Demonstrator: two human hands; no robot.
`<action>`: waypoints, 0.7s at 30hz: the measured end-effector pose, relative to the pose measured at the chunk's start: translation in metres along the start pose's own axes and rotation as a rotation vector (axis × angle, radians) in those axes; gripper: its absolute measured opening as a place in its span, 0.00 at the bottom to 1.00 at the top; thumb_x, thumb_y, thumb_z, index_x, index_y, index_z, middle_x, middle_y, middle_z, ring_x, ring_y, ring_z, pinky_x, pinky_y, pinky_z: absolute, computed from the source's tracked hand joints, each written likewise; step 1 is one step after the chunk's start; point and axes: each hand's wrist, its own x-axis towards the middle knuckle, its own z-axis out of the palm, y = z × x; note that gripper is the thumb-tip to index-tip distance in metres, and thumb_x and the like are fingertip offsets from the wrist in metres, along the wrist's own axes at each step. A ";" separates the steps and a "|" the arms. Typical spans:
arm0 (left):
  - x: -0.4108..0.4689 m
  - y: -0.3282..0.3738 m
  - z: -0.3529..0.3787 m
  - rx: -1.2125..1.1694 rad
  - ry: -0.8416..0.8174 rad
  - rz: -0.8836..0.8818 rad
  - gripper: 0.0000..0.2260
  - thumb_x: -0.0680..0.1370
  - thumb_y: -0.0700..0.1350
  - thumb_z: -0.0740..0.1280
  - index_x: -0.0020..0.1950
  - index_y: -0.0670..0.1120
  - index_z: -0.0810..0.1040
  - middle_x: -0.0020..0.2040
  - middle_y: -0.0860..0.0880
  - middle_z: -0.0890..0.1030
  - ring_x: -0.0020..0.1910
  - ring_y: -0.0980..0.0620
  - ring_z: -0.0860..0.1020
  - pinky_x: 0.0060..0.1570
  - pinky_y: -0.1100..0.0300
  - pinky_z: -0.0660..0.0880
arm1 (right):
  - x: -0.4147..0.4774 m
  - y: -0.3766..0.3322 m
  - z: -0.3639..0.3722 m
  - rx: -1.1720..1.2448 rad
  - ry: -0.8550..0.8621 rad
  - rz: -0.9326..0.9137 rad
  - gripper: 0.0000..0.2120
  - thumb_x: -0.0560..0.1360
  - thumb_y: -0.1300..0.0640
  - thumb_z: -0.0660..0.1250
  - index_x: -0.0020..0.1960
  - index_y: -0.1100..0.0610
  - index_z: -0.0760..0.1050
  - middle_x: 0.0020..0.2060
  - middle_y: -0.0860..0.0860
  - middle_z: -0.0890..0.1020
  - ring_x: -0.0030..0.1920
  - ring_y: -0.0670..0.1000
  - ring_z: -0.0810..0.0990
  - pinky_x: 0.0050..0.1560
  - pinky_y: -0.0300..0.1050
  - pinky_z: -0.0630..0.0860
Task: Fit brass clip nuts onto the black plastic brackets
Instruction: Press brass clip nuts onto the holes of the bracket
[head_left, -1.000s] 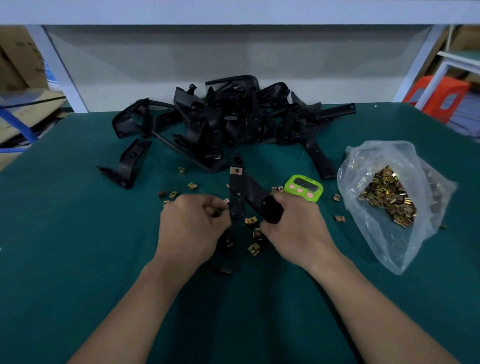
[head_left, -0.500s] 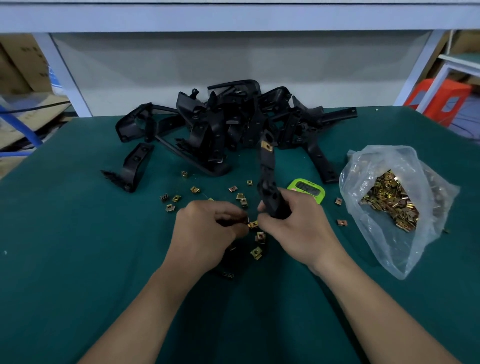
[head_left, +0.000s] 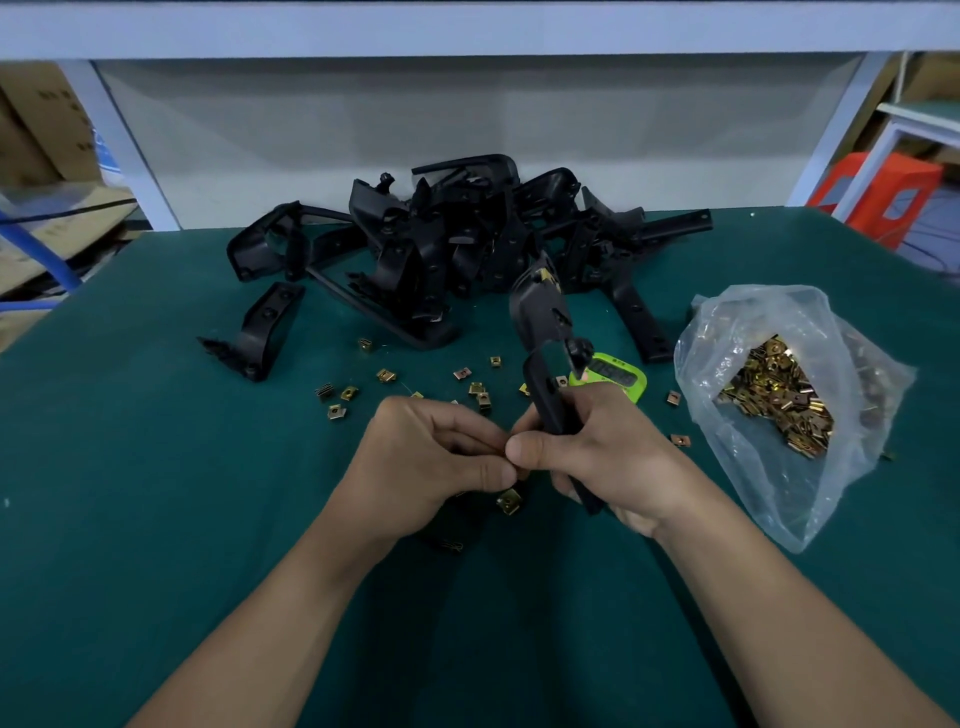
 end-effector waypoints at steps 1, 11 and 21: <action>0.000 0.001 -0.001 -0.035 -0.014 0.005 0.09 0.66 0.37 0.81 0.45 0.42 0.87 0.42 0.40 0.87 0.43 0.42 0.87 0.43 0.59 0.83 | 0.000 -0.001 0.001 0.014 -0.013 -0.013 0.09 0.74 0.62 0.77 0.36 0.55 0.82 0.26 0.52 0.79 0.22 0.50 0.69 0.23 0.39 0.65; -0.003 0.007 -0.003 -0.242 -0.072 -0.029 0.18 0.61 0.50 0.85 0.44 0.41 0.88 0.35 0.43 0.84 0.33 0.52 0.80 0.34 0.63 0.76 | -0.002 -0.003 0.008 0.236 -0.064 -0.031 0.09 0.70 0.56 0.76 0.32 0.53 0.81 0.26 0.57 0.79 0.18 0.49 0.70 0.19 0.36 0.65; -0.005 0.014 -0.005 -0.323 -0.129 -0.079 0.25 0.54 0.53 0.87 0.43 0.40 0.87 0.35 0.43 0.84 0.32 0.52 0.81 0.32 0.63 0.76 | -0.004 -0.002 0.012 0.444 -0.145 -0.015 0.10 0.71 0.61 0.71 0.32 0.54 0.80 0.25 0.55 0.79 0.20 0.47 0.71 0.19 0.35 0.63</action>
